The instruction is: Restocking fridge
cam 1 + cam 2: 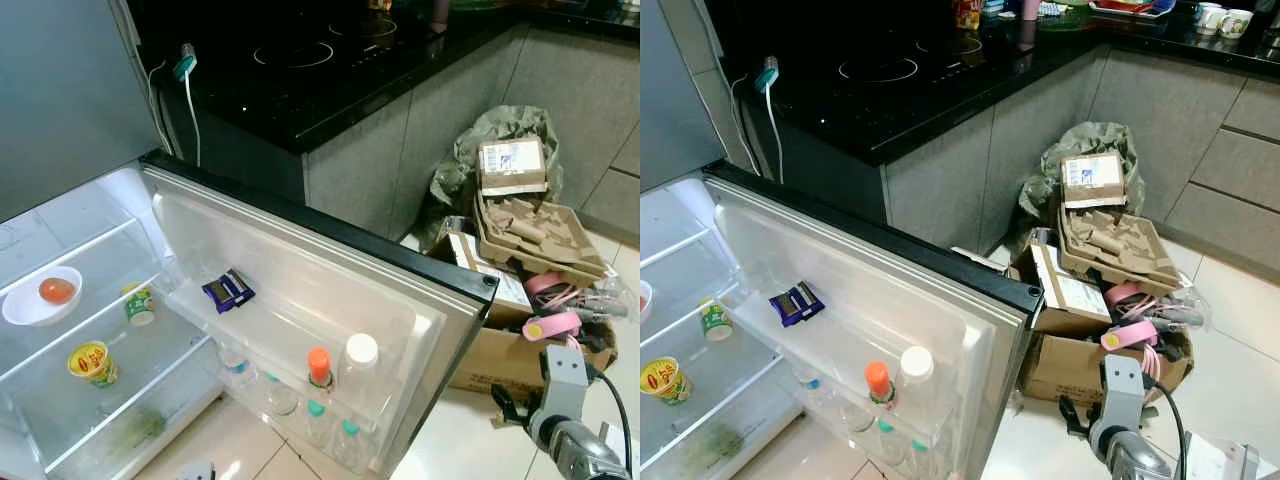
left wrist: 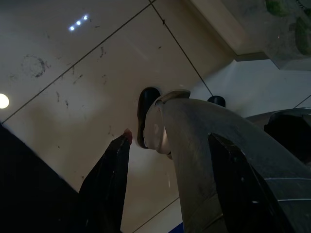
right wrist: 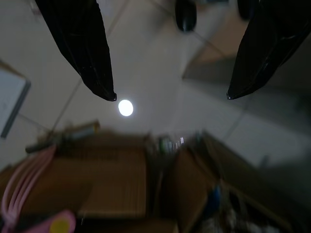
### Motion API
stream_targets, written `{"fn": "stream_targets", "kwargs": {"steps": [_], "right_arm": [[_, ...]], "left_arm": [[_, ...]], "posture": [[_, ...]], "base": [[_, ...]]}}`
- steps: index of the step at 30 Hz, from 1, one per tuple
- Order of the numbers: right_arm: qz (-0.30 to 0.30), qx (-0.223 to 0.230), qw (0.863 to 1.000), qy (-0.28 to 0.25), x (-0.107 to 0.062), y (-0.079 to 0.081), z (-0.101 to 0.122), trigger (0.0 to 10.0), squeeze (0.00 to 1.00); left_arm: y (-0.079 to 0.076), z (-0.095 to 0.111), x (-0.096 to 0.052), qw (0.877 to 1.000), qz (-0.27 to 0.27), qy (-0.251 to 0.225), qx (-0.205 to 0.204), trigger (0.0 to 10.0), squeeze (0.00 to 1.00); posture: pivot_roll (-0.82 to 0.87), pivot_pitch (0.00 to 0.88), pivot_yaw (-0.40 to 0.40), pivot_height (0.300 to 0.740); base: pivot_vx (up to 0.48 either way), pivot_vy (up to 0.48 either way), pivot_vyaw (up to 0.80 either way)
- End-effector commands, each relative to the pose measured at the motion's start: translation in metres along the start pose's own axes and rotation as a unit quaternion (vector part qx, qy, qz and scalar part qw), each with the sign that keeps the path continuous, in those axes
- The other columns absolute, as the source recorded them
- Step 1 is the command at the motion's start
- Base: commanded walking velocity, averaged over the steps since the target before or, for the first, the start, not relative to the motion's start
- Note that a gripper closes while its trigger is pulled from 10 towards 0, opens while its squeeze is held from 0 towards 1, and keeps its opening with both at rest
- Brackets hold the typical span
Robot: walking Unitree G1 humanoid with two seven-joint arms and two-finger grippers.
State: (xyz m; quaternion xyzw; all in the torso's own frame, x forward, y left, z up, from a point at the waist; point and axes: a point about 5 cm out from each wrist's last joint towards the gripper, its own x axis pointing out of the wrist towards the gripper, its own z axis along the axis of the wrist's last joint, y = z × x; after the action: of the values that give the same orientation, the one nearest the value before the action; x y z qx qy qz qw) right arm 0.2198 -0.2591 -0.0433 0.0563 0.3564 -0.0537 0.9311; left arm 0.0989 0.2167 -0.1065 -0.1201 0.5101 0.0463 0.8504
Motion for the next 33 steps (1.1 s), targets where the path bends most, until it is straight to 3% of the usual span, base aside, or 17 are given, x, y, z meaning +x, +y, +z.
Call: {"fn": "stream_targets", "kwargs": {"steps": [1, 6, 7, 11, 14, 23, 33], "right_arm": [[-0.005, -0.006, 0.999, 0.035, -0.004, 0.000, -0.018, 10.0, 0.00], [-0.010, -0.013, 0.998, 0.068, -0.009, 0.001, -0.038, 10.0, 0.00], [-0.010, -0.022, 0.994, 0.104, -0.016, 0.002, -0.058, 10.0, 0.00], [-0.010, -0.024, 0.993, 0.114, -0.018, 0.002, -0.064, 10.0, 0.00], [-0.010, -0.031, 0.989, 0.142, -0.025, 0.001, -0.080, 10.0, 0.00], [-0.011, -0.035, 0.987, 0.156, -0.029, 0.000, -0.088, 10.0, 0.00], [0.014, -0.051, 0.988, 0.148, -0.025, 0.005, -0.082, 10.0, 0.00]], "left_arm": [[0.001, -0.011, -0.002, 1.000, 0.002, 0.026, 0.006, 10.0, 0.00], [0.001, -0.012, -0.002, 1.000, 0.002, 0.028, 0.007, 10.0, 0.00], [0.001, -0.012, -0.002, 1.000, 0.002, 0.027, 0.009, 10.0, 0.00], [0.002, -0.012, -0.002, 1.000, 0.002, 0.027, 0.009, 10.0, 0.00], [0.002, -0.012, -0.002, 1.000, 0.002, 0.028, 0.011, 10.0, 0.00], [0.002, -0.010, -0.002, 0.999, 0.000, 0.029, 0.015, 10.0, 0.00], [0.007, -0.011, -0.004, 0.998, -0.001, 0.036, 0.043, 10.0, 0.00]], "posture": [[-0.08, 0.000, -0.020, 0.740], [-0.08, 0.000, -0.021, 0.740], [-0.08, 0.000, -0.020, 0.740], [-0.08, 0.000, -0.020, 0.740], [-0.08, 0.000, -0.020, 0.740], [-0.08, 0.000, -0.020, 0.740], [-0.09, 0.000, -0.019, 0.740]], "base": [[-0.300, 0.000, 0.00], [-0.322, 0.000, 0.00], [-0.319, 0.000, 0.00], [-0.319, 0.000, 0.00], [-0.322, 0.000, 0.00], [-0.297, 0.000, 0.00], [0.000, -0.028, 0.00]]}}
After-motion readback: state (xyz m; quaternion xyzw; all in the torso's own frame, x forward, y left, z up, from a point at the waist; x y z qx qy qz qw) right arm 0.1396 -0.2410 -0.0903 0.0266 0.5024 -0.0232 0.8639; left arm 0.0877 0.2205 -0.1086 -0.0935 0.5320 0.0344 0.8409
